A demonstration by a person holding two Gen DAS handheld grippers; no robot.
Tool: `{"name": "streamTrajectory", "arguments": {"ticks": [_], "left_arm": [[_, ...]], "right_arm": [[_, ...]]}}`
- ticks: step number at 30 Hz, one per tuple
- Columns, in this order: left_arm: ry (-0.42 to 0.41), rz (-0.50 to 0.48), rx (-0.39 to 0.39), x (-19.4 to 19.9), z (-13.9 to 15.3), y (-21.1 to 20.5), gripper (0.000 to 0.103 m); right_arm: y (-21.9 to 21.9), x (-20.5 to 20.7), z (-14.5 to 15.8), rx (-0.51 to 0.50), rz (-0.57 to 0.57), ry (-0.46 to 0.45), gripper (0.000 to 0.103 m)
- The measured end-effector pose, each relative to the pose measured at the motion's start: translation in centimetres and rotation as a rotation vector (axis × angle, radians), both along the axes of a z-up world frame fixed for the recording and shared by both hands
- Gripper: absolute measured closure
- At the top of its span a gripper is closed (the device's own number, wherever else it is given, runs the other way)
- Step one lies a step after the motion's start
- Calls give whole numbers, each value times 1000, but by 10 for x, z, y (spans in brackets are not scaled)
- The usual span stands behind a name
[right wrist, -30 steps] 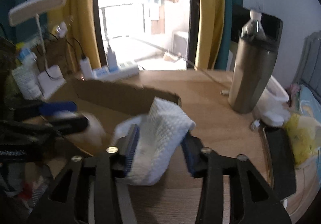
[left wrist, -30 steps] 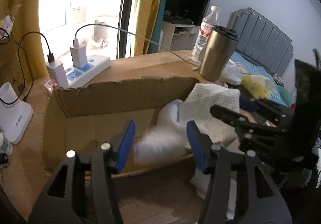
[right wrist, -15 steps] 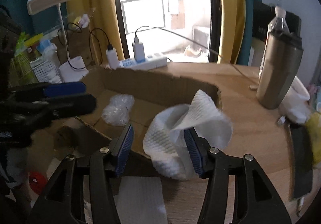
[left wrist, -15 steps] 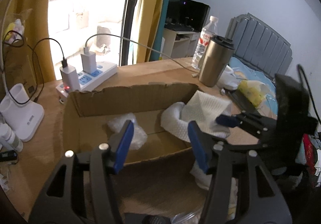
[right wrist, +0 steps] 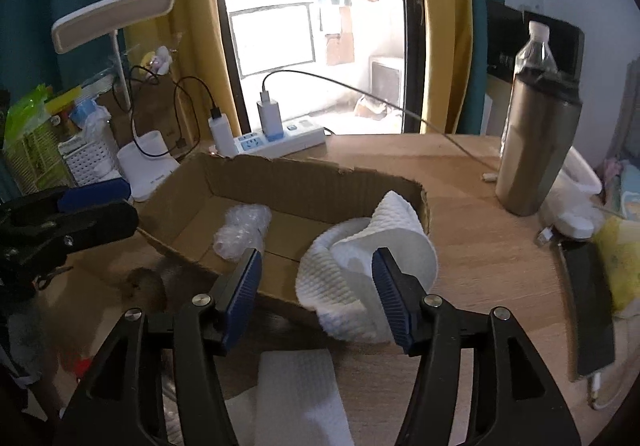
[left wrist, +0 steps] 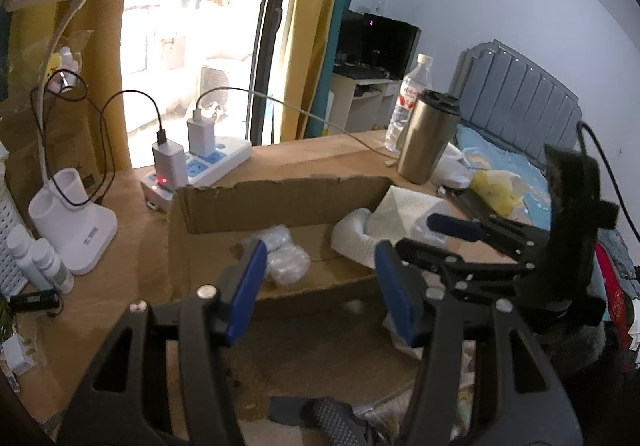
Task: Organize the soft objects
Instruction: 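Move both tools back toward the remaining items on the table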
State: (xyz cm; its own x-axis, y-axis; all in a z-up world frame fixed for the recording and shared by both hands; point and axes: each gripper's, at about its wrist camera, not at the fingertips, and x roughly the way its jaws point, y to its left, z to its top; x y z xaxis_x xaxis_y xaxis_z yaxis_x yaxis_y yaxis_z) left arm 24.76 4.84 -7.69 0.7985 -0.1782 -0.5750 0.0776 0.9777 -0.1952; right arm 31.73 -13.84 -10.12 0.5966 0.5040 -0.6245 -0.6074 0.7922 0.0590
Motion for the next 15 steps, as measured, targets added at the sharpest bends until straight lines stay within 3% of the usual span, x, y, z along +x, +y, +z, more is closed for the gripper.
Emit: {"name": "streamTrajectory", "arguments": {"ticks": [9,10,11,12,13,15], "left_arm": [[-17,19,-5,-24,3,3,45],[-20,21,-6,-28,4,3,41],[-22,23,-6,-29,5,4,25],[-25,26,-7,-32,5,5,18],[-27,29,-8,-36,6,5,13],[-39,37,-20,-44,7,8,13]], "right_arm": [[-2,-34,22,-25,-25,-58,41],[-3,-38,24,-26,-26,-61,41],[-4,-42,25,-26,-27,-65,40],[-5,-46,27,-25,-29,-70,40],[-6,-49,29,-25,-30,-74,39],[-8,-56,31,-26,-33,-81,38]]}}
